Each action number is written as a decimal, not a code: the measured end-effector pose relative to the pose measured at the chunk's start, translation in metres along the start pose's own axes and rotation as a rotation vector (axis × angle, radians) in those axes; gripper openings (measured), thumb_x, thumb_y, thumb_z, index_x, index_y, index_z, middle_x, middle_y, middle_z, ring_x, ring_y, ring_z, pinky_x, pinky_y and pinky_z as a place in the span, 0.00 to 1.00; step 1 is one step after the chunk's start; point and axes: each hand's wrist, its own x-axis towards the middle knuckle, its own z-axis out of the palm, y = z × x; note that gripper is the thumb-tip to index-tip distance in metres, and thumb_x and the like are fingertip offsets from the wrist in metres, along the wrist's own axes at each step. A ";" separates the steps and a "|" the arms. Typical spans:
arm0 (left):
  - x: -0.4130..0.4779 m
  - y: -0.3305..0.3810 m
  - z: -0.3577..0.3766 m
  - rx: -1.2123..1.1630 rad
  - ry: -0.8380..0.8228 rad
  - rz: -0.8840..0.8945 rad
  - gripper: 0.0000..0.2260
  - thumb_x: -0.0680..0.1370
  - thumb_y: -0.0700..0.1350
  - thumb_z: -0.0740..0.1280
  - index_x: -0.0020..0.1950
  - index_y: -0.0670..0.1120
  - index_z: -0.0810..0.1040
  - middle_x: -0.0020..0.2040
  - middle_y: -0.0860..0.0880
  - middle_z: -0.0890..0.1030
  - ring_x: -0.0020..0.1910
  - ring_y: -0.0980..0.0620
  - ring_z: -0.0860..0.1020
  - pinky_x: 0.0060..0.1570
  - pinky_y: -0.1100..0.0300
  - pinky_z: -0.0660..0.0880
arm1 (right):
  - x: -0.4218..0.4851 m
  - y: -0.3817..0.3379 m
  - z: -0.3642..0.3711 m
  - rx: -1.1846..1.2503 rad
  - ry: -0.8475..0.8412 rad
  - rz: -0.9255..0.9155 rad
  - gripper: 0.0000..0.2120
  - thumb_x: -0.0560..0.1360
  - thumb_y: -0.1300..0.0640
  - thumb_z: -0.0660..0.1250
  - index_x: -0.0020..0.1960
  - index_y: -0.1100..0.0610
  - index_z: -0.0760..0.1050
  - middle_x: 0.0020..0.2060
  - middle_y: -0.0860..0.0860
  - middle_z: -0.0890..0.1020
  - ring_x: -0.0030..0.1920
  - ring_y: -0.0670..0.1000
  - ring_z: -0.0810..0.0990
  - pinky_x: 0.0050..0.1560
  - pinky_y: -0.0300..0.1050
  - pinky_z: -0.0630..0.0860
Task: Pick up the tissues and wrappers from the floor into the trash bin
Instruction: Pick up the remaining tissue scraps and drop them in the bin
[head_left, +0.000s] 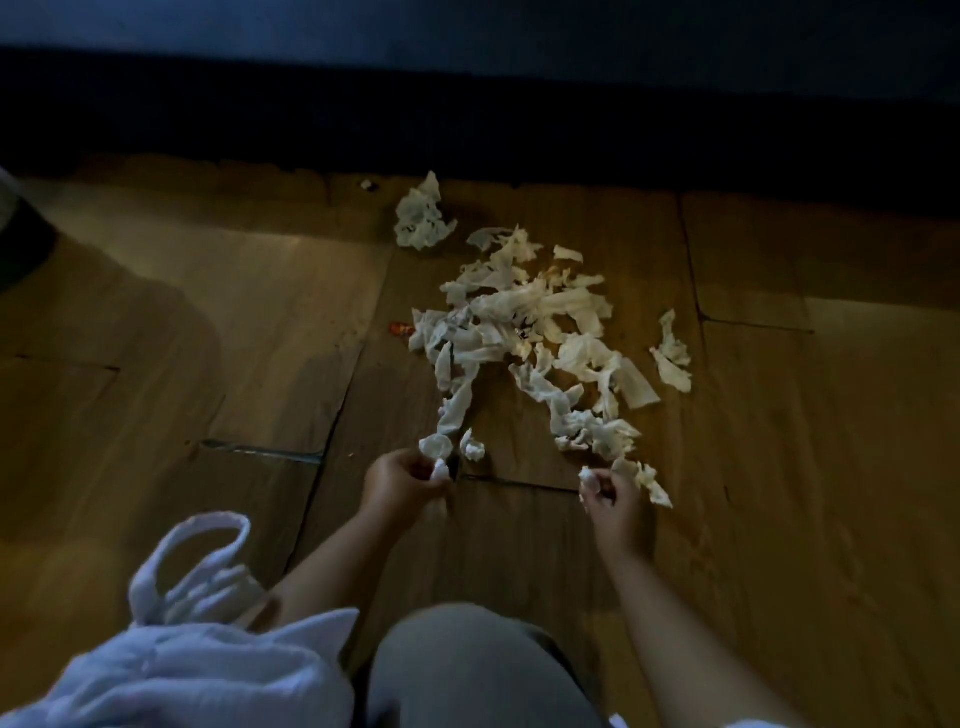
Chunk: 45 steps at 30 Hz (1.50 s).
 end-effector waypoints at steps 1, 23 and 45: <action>-0.001 0.005 -0.003 -0.001 0.005 0.007 0.07 0.73 0.40 0.70 0.49 0.48 0.76 0.44 0.51 0.78 0.43 0.55 0.78 0.40 0.64 0.75 | 0.005 0.004 -0.004 -0.006 0.026 0.007 0.09 0.75 0.59 0.67 0.54 0.60 0.78 0.50 0.56 0.82 0.50 0.54 0.80 0.46 0.46 0.78; 0.063 -0.011 0.030 0.078 0.039 0.067 0.06 0.70 0.45 0.73 0.44 0.50 0.79 0.73 0.50 0.61 0.73 0.46 0.61 0.63 0.48 0.72 | 0.031 0.024 0.000 -0.148 -0.167 0.044 0.10 0.71 0.63 0.70 0.53 0.63 0.78 0.70 0.54 0.64 0.65 0.55 0.71 0.54 0.39 0.70; 0.085 -0.008 0.037 0.526 -0.097 0.518 0.10 0.73 0.43 0.71 0.53 0.49 0.80 0.72 0.52 0.66 0.73 0.49 0.60 0.68 0.53 0.68 | 0.087 -0.028 0.020 -0.214 -0.250 -0.092 0.15 0.71 0.64 0.70 0.57 0.61 0.78 0.74 0.52 0.60 0.72 0.54 0.63 0.62 0.39 0.66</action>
